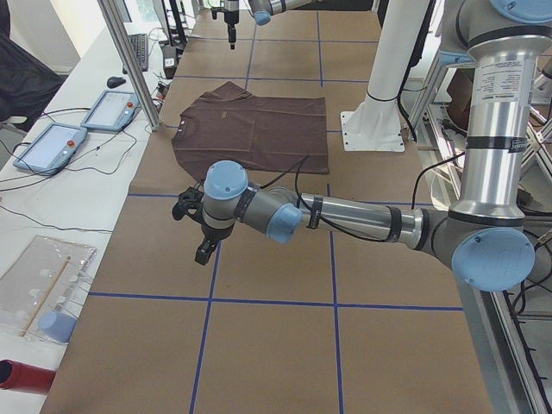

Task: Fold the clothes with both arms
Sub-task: 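Move the right gripper down to the sleeve nearest it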

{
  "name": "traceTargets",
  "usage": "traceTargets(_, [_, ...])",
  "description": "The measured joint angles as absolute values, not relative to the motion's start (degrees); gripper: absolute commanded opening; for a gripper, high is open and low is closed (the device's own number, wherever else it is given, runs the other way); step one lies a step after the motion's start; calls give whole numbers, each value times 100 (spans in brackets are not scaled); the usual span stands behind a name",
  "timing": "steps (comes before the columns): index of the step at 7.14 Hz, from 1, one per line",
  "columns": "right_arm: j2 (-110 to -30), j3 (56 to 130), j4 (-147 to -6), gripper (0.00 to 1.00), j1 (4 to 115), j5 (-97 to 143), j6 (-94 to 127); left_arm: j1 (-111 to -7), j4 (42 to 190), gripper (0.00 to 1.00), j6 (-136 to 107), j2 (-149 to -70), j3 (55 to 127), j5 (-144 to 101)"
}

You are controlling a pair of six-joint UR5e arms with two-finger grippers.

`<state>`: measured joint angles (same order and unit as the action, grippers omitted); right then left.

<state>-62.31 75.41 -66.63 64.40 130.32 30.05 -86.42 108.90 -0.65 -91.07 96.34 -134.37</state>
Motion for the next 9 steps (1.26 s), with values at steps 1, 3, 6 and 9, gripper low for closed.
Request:
traceTargets(1, [-5907,7287,-6527,100,6104,12629,3583,-8645,10903,100,-66,-9105,9614,-13437])
traceTargets(3, [-5323,6563,-6330,100,5667,12323,4297,-8648,10914,100,-76,-9120,9601,-13444])
traceTargets(6, [-5268,6256,-6311,99,5514,12272,4423,-8649,10916,100,-87,-9138,9606,-13447])
traceTargets(9, [-5294,6114,-6321,95,5455,12267,4421,-8648,10916,100,-84,-9141,9617,-13447])
